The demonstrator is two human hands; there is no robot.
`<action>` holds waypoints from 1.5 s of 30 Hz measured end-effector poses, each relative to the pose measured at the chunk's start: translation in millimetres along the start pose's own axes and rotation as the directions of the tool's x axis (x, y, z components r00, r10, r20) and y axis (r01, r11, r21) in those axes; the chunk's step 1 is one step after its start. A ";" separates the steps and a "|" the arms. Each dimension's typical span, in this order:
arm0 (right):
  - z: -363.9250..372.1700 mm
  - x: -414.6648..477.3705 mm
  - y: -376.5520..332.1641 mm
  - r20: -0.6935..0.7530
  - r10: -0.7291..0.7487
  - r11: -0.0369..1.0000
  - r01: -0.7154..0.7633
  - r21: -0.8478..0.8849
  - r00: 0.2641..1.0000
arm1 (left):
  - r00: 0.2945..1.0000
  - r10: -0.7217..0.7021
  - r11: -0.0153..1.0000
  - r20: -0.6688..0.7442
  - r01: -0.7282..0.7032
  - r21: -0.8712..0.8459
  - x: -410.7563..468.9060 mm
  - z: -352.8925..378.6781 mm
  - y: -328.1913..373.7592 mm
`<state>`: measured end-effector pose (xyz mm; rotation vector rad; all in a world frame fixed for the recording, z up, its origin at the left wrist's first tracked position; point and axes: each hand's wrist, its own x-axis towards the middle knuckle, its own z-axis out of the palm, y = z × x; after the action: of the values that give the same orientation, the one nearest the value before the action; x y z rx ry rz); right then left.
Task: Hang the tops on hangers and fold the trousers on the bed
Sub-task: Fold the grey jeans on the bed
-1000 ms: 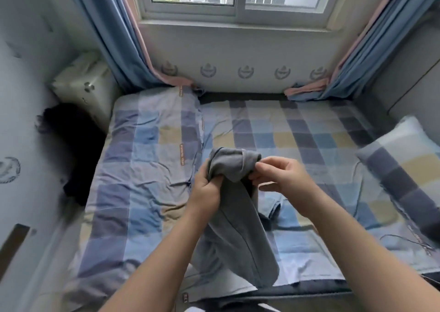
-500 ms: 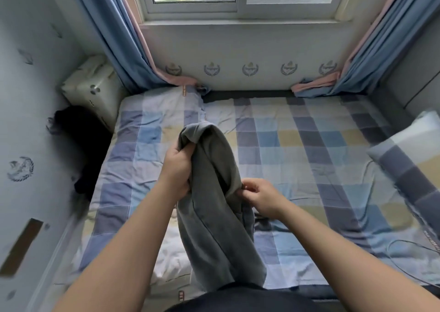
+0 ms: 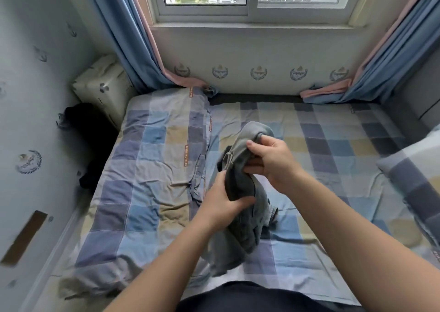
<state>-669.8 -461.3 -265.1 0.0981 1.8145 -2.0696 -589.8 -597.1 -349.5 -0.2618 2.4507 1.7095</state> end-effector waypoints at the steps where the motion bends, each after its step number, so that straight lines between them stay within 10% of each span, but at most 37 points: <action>1: 0.4 -0.6 -6.3 0.004 -0.010 0.999 0.010 0.035 1.000 | 0.997 0.019 1.000 -0.076 -0.020 -0.008 3.5 4.9 0.6; 7: -15.6 -2.0 -17.0 -0.013 -0.095 0.994 0.096 0.057 0.995 | 0.973 0.039 0.945 -0.228 -0.110 -0.308 18.6 1.7 39.8; 14: -52.8 -40.9 72.6 0.248 0.065 0.823 0.089 -0.562 0.967 | 0.930 -0.296 0.744 -0.217 0.081 -0.663 38.8 -21.6 59.4; 23: -42.6 -36.3 107.4 0.023 -0.216 0.723 0.176 -0.669 0.976 | 0.877 -0.478 0.499 -0.037 0.237 -0.833 51.2 -27.9 46.2; 30: -50.6 -3.8 41.2 0.023 -0.307 0.671 0.234 -0.704 0.951 | 0.973 -0.228 0.888 -0.027 0.196 -0.417 29.0 -42.4 29.5; 35: -27.3 1.0 4.9 0.016 -0.308 0.753 0.255 -0.606 0.951 | 0.943 0.119 0.984 0.312 -0.070 -0.162 5.8 -30.1 36.9; 41: -21.2 -9.7 -37.3 0.216 -0.075 0.857 0.173 -0.485 0.973 | 0.971 0.239 0.965 -0.012 -0.236 0.119 11.0 4.9 47.0; 45: -44.7 -7.8 -35.5 0.266 0.007 0.691 0.188 -0.698 0.964 | 0.955 0.241 0.970 -0.172 -0.233 0.064 22.7 -8.1 45.9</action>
<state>-683.1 -413.0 -236.6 -0.4597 2.3463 -1.1907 -622.3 -590.6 -309.6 -0.1249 2.7445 1.7919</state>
